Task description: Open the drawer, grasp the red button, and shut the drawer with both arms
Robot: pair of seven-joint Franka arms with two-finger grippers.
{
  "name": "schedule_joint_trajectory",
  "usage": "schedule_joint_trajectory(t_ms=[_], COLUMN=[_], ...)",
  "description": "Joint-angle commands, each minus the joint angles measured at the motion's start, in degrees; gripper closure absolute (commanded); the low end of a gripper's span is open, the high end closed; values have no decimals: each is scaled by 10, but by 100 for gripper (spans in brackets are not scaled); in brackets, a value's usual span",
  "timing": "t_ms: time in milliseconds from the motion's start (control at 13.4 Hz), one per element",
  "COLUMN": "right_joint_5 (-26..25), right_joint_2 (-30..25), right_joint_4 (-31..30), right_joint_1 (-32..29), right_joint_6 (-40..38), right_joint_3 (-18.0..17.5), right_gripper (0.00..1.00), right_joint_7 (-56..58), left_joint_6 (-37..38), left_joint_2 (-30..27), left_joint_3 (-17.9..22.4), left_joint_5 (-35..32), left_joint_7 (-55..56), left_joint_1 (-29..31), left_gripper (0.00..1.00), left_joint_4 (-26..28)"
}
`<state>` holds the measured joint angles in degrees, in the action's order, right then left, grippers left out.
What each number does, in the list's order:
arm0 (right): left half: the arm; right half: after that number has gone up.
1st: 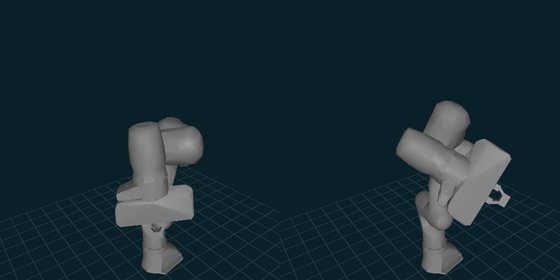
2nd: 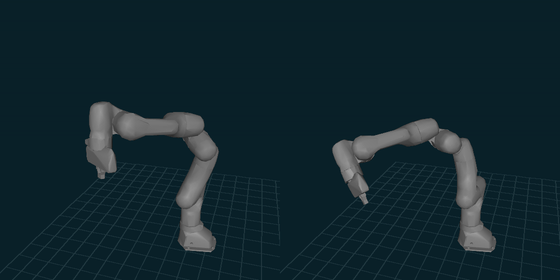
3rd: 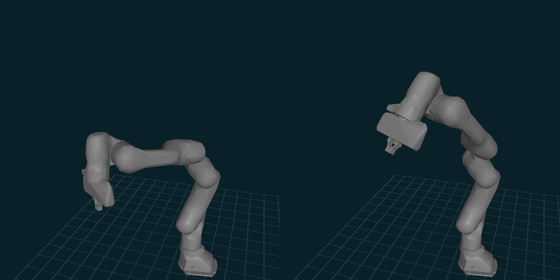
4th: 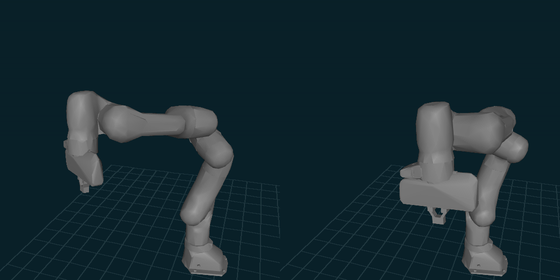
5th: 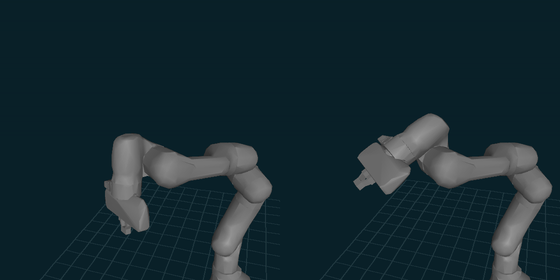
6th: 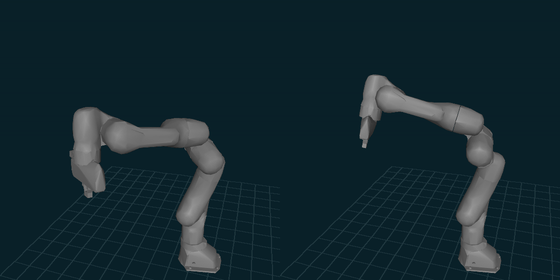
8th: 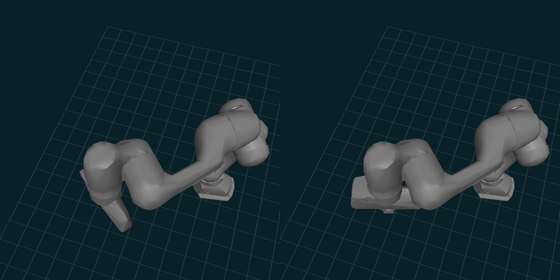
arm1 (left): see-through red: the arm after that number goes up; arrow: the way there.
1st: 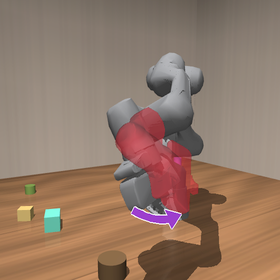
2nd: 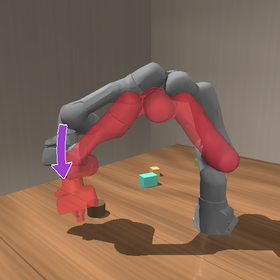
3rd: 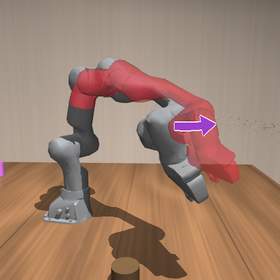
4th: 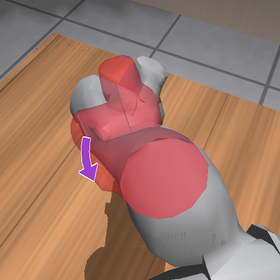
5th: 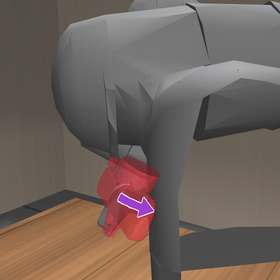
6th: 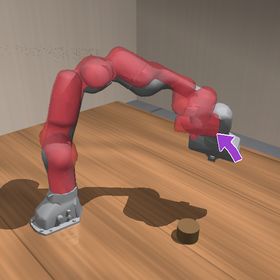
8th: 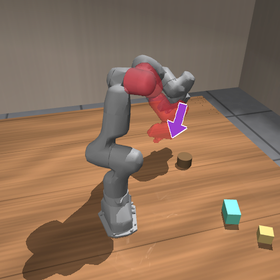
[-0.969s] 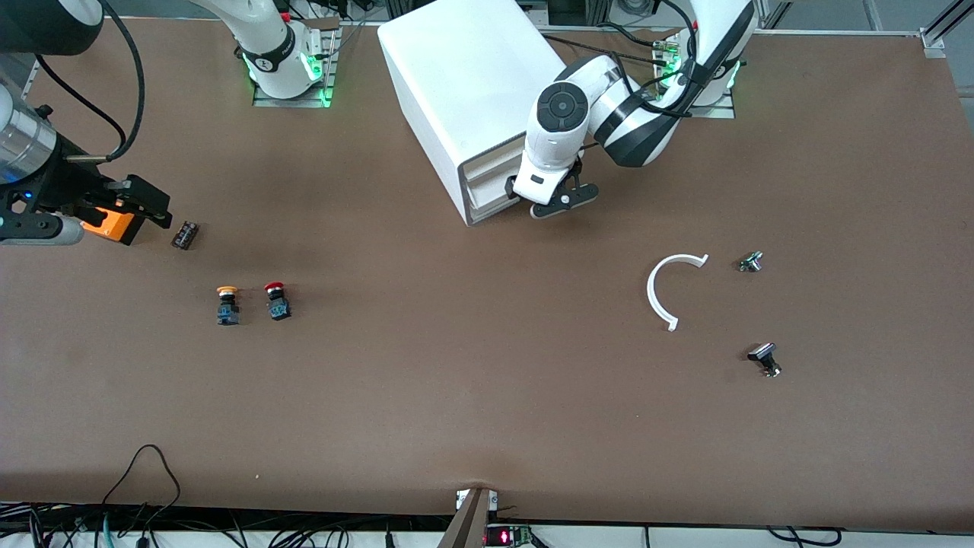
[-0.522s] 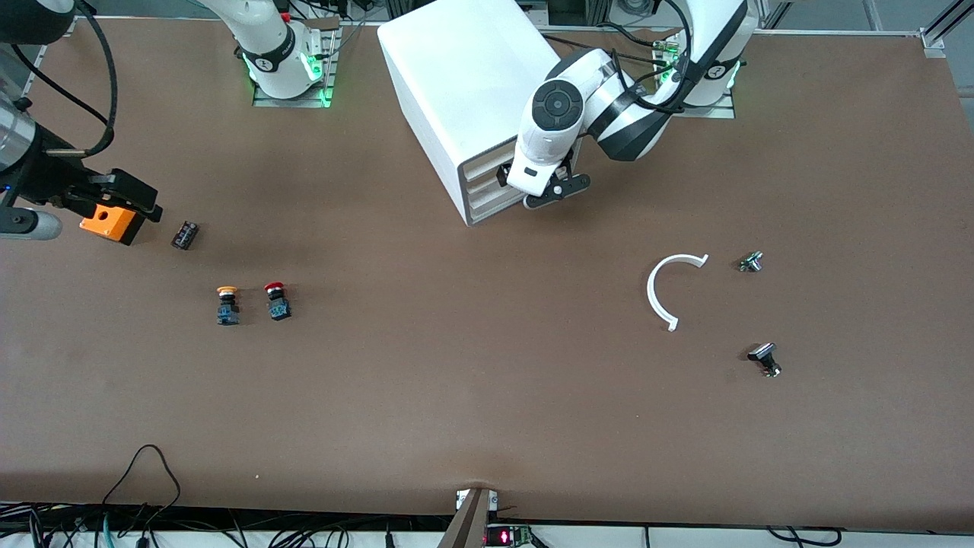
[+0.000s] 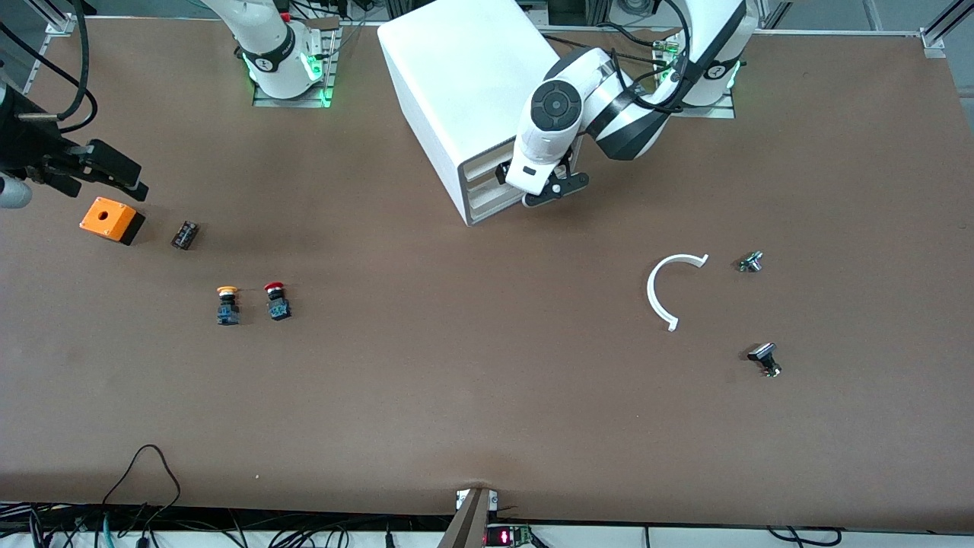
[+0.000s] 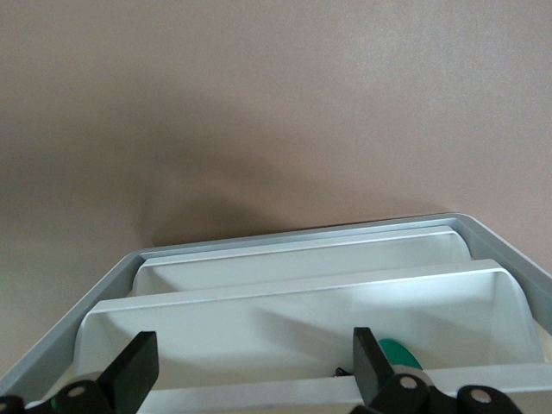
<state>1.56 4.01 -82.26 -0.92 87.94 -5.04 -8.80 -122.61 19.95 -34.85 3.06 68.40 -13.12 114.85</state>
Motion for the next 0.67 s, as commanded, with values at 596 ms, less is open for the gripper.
schedule_joint_trajectory(t_ms=[596], right_joint_5=[-14], right_joint_2=[-8], right_joint_4=[6], right_joint_1=[0], right_joint_6=[-19], right_joint_3=[-6], right_gripper=[0], right_joint_7=[-9], left_joint_6=[282], left_joint_2=[-11], left_joint_3=[2], left_joint_5=[-64], left_joint_7=[-291], left_joint_1=[160], left_gripper=[1], left_joint_4=[-210])
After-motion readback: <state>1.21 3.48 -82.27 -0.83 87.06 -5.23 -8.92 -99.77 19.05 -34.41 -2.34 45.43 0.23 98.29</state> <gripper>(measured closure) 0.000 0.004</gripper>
